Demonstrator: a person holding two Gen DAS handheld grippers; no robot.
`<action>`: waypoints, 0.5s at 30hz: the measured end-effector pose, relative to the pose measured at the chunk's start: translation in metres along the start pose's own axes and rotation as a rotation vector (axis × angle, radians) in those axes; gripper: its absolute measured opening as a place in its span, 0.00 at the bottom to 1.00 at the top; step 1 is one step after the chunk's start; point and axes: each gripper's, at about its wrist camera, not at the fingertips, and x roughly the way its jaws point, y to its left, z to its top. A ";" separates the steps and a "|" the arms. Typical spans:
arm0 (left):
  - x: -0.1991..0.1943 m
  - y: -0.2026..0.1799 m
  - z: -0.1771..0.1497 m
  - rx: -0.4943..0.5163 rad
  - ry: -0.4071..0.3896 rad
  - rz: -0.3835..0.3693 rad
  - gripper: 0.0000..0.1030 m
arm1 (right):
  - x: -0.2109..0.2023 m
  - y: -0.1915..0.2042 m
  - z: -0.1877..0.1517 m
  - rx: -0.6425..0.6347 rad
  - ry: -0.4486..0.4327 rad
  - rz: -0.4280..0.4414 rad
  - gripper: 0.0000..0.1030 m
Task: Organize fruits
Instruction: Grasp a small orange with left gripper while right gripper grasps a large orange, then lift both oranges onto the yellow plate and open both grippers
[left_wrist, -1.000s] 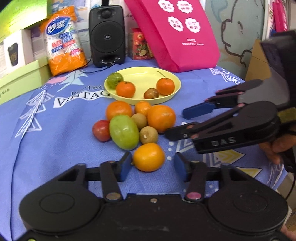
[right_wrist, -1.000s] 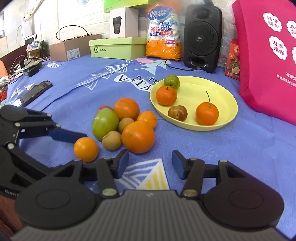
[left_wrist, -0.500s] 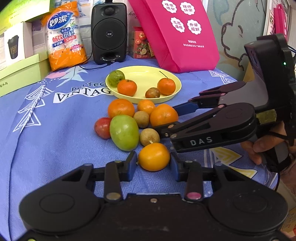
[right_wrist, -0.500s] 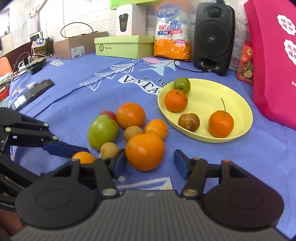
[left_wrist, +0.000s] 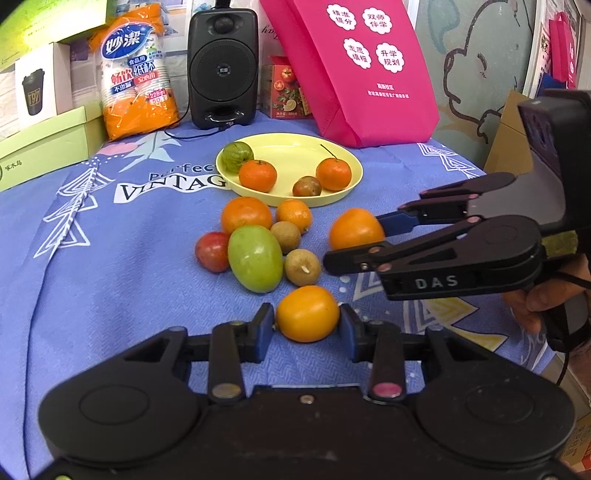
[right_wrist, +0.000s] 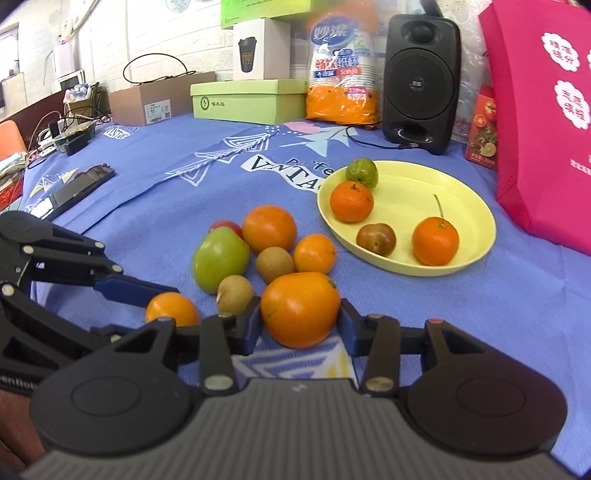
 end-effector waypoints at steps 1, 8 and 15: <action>-0.001 0.000 0.000 0.001 -0.002 0.001 0.36 | -0.003 0.000 -0.001 0.001 -0.001 -0.004 0.41; -0.014 -0.007 -0.001 0.013 -0.019 0.005 0.36 | -0.020 0.002 -0.010 -0.001 -0.005 -0.028 0.41; -0.021 -0.006 -0.001 0.010 -0.022 0.021 0.36 | -0.034 0.004 -0.019 -0.003 -0.006 -0.040 0.41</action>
